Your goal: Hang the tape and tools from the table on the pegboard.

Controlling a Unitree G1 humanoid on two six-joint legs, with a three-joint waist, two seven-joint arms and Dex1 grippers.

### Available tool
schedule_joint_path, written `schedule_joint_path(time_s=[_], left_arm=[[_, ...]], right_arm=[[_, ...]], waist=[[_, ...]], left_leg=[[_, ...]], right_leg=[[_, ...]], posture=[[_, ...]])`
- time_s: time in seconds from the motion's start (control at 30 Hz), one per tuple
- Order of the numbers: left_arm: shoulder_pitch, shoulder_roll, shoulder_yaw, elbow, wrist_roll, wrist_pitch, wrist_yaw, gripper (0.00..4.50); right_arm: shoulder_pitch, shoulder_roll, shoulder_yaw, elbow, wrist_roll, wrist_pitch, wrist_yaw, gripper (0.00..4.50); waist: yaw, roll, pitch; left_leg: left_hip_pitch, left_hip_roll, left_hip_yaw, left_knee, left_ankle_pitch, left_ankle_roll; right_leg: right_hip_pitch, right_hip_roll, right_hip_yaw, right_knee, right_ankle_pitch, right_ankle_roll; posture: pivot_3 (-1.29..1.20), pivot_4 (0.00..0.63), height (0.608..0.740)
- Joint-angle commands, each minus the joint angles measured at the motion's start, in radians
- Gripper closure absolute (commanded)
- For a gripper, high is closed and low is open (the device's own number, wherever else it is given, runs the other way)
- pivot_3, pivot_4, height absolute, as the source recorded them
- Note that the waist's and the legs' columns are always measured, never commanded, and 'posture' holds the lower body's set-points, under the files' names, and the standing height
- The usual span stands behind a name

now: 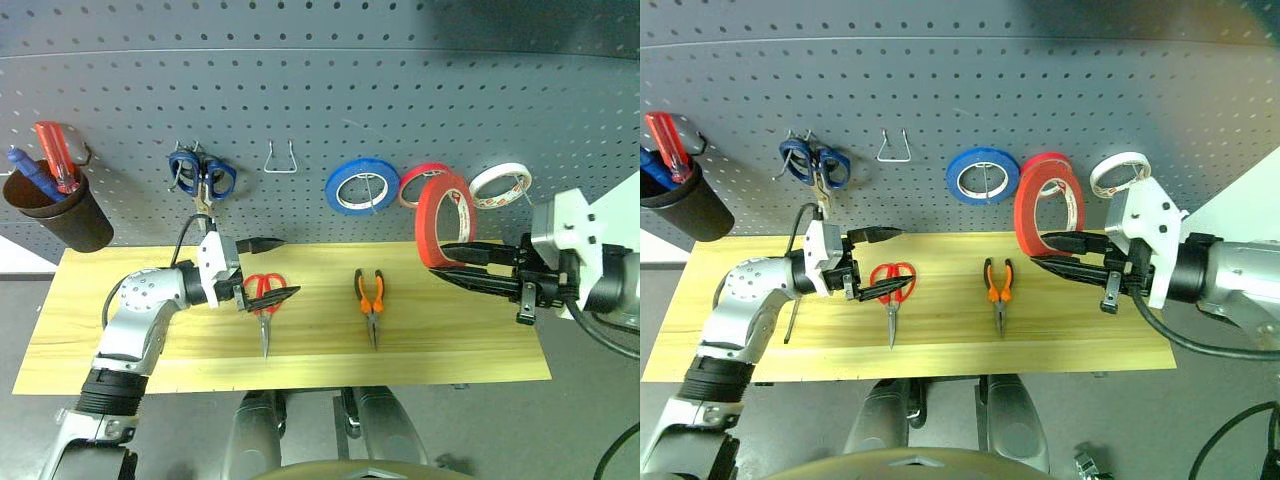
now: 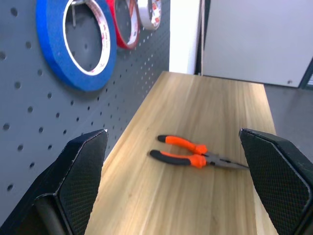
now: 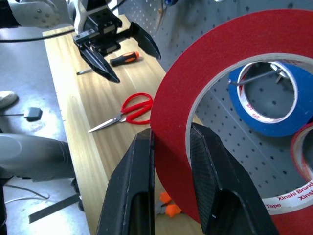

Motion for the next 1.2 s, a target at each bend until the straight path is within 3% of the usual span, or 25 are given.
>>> schedule_joint_path(time_s=[0.03,0.3,0.83,1.2], left_arm=[[-0.032,-0.014,-0.004,0.021,0.009,-0.036,-0.003,0.00],[-0.057,-0.032,0.002,0.047,0.009,-0.054,-0.007,0.00],[-0.076,-0.002,0.046,-0.097,-0.104,0.118,0.013,0.00],[-0.100,-0.003,0.076,-0.122,-0.136,0.168,0.058,0.00]], right_arm=[[0.003,-0.011,-0.014,-0.018,-0.026,-0.032,-0.049,3.83],[0.040,0.020,0.142,0.062,-0.237,-0.185,-0.114,3.83],[-0.206,0.241,0.510,0.525,-0.632,-0.564,-0.189,3.83],[-0.372,0.371,0.581,0.795,-0.784,-0.746,-0.238,3.83]], waist=[[-0.010,0.000,-0.003],[-0.042,-0.001,-0.015],[-0.070,0.000,-0.022],[-0.067,-0.001,-0.023]], left_leg=[[0.000,0.000,0.000,0.000,0.000,0.000],[0.000,0.000,0.001,0.003,0.000,0.000],[0.002,0.001,0.008,0.010,0.003,0.005],[0.003,0.000,0.013,0.010,0.004,0.008]], right_leg=[[0.000,0.000,0.000,0.000,0.000,0.000],[0.001,0.000,0.001,0.001,0.002,0.001],[0.002,0.002,0.011,0.002,0.010,0.006],[0.001,0.002,0.016,0.002,0.015,0.008]], posture=[[-0.28,0.159,0.723],[-0.28,0.150,0.723],[-0.22,0.142,0.723],[-0.19,0.137,0.723]])
